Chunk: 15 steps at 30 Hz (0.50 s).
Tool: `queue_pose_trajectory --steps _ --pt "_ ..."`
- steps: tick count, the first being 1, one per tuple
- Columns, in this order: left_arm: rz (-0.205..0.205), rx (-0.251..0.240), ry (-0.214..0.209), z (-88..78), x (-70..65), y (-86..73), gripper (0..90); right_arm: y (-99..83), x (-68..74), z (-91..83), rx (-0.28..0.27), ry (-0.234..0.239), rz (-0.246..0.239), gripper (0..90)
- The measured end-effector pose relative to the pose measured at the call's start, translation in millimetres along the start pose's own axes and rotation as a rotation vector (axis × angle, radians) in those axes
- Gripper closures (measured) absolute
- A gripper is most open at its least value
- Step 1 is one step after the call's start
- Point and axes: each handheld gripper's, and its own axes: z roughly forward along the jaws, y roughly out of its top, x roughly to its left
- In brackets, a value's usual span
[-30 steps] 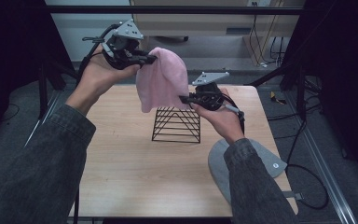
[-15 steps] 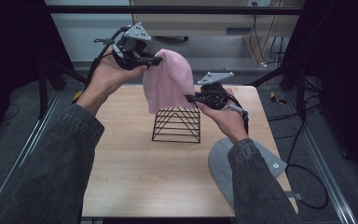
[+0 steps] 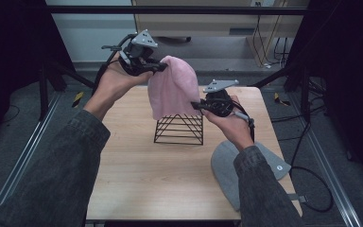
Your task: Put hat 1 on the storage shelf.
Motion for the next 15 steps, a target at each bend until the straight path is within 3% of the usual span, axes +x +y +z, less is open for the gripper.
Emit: queue_pose_trajectory --steps 9,15 --pt "0.0 0.025 -0.016 18.2 -8.9 -13.6 80.8 -20.7 -1.4 8.4 0.04 -0.013 0.006 79.3" --pt "-0.018 0.029 -0.055 25.8 -15.2 -23.7 80.9 -36.0 -2.0 13.2 0.066 -0.017 0.023 78.9"
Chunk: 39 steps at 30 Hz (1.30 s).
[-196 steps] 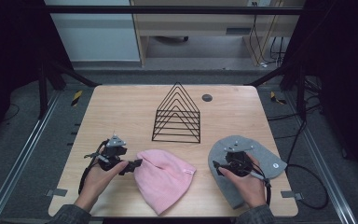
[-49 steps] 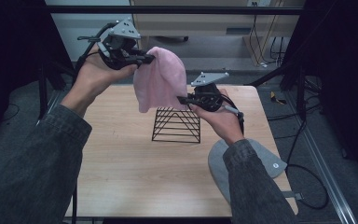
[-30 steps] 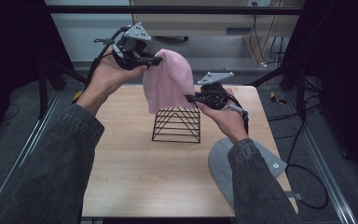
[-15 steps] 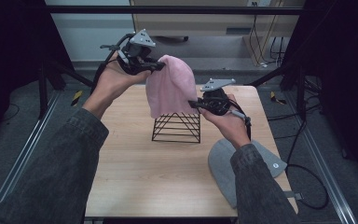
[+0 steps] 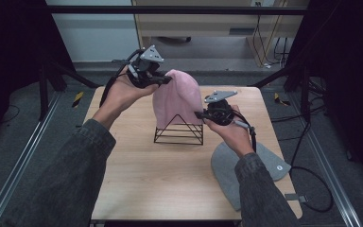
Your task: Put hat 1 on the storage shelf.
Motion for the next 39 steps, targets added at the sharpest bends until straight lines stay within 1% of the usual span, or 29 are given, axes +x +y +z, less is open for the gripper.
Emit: queue_pose_trajectory --steps 4,8,10,11,13,14,16,18,21,23,27,31,34,38,39 --pt "-0.003 0.006 -0.019 6.3 -6.5 -5.7 80.9 -9.3 1.9 5.9 0.019 0.008 0.005 78.4" --pt "-0.013 0.008 -0.03 8.8 -9.9 -10.1 81.1 -13.1 4.4 8.9 0.029 0.009 0.006 78.1" --pt "-0.021 0.002 -0.037 9.5 -10.5 -12.3 81.2 -16.9 5.8 10.3 0.041 0.012 0.005 74.5" --pt "-0.034 -0.008 -0.048 10.4 -11.5 -15.1 81.2 -17.8 6.1 10.3 0.041 0.013 0.005 72.9" --pt "-0.04 -0.007 -0.05 10.9 -12.1 -16.5 81.2 -20.2 6.6 9.5 0.047 0.012 0.009 69.5" --pt "-0.048 -0.009 -0.057 12.1 -13.0 -18.4 81.2 -20.2 6.6 9.5 0.047 0.012 0.009 69.5" --pt "-0.056 -0.008 -0.065 14.1 -14.8 -21.0 81.4 -23.0 7.5 7.4 0.058 0.014 0.01 64.7" --pt "-0.056 0.007 -0.073 16.8 -18.6 -24.0 81.4 -27.3 8.3 3.6 0.054 -0.003 0.024 58.5" --pt "-0.038 0.037 -0.075 20.0 -23.0 -25.7 81.3 -31.8 9.8 -2.8 0.053 -0.029 0.026 52.8" --pt "-0.04 0.049 -0.085 23.5 -25.7 -28.5 81.3 -33.8 10.8 -8.3 0.055 -0.042 0.025 49.5" --pt "-0.039 0.071 -0.089 29.9 -30.3 -35.8 81.3 -37.1 10.9 -19.3 0.048 -0.066 0.022 47.4" --pt "-0.049 0.076 -0.09 32.1 -31.1 -40.9 81.3 -40.5 7.9 -27.3 0.055 -0.085 0.019 46.7" --pt "-0.047 0.084 -0.093 32.1 -31.6 -43.3 81.2 -43.8 4.9 -31.6 0.061 -0.097 0.031 46.0" --pt "-0.054 0.08 -0.096 31.6 -32.2 -45.7 81.2 -47.5 1.7 -34.5 0.066 -0.11 0.038 44.3" --pt "-0.053 0.083 -0.097 31.2 -32.4 -46.1 81.2 -50.3 0.1 -35.9 0.072 -0.116 0.048 43.8"
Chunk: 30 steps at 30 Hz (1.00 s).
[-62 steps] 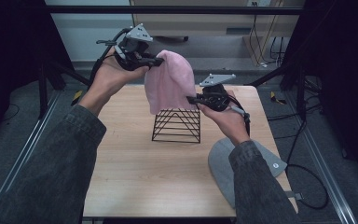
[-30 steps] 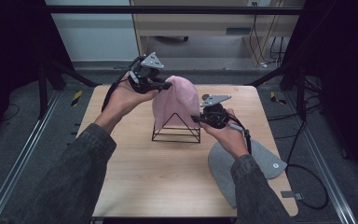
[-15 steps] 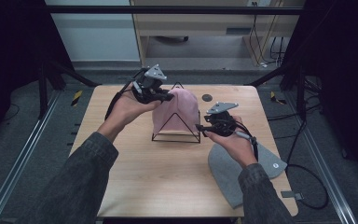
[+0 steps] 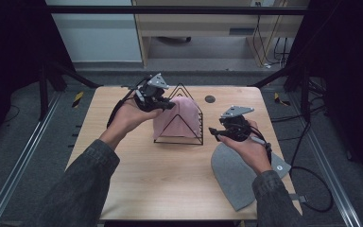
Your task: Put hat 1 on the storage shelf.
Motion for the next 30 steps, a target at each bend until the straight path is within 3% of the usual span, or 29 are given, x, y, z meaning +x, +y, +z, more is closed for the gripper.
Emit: queue_pose_trajectory --steps 13,27,30 --pt "-0.012 -0.004 -0.001 0.3 -1.3 -4.5 81.2 -8.0 -8.4 -5.5 0.024 -0.021 0.015 42.9" --pt "-0.032 0.058 -0.021 19.0 0.6 -18.6 78.6 -30.2 -26.6 -6.3 0.071 -0.06 0.067 41.6" --pt "-0.048 0.044 -0.019 20.8 -1.4 -21.1 74.9 -35.2 -30.3 -8.0 0.08 -0.069 0.08 41.1"
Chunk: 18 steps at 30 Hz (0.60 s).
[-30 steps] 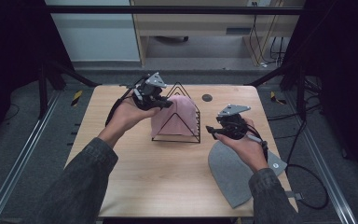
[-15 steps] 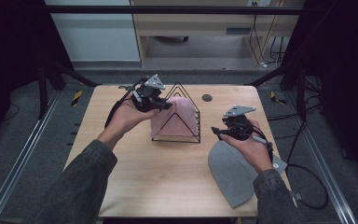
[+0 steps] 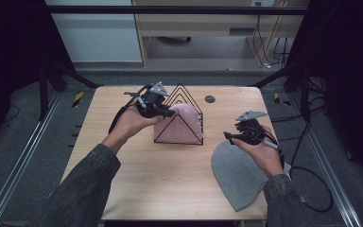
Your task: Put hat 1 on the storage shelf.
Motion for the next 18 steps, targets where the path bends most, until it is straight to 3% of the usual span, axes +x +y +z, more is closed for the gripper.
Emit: queue_pose_trajectory --steps 4,5,7,8,10,12,16,18 --pt "-0.005 -0.034 0.012 -4.1 -3.8 -2.4 61.2 -5.9 -5.3 -1.6 0.011 -0.009 0.008 40.1" --pt "-0.007 -0.047 0.03 -8.2 -6.1 -3.5 61.2 -8.0 -7.3 -2.0 0.017 -0.012 0.013 39.8" --pt "-0.008 -0.054 0.057 -15.3 -9.5 -5.4 48.2 -13.0 -13.5 -1.2 0.033 -0.016 0.021 37.4" --pt "-0.025 -0.08 0.061 -23.7 -11.9 -9.9 39.5 -16.4 -19.1 0.8 0.049 -0.019 0.024 35.3" --pt "-0.045 -0.102 0.068 -27.2 -14.3 -13.3 35.2 -18.0 -21.5 2.6 0.06 -0.017 0.034 34.2" --pt "-0.044 -0.096 0.085 -33.5 -18.1 -22.6 25.7 -22.5 -30.2 11.4 0.109 -0.003 0.043 29.2" --pt "-0.074 -0.087 0.093 -40.2 -26.1 -51.1 17.2 -25.6 -38.6 22.6 0.135 0.007 0.061 29.0" --pt "-0.072 -0.077 0.132 -40.5 -31.3 -69.6 11.1 -27.8 -43.8 30.5 0.145 0.017 0.067 31.0"
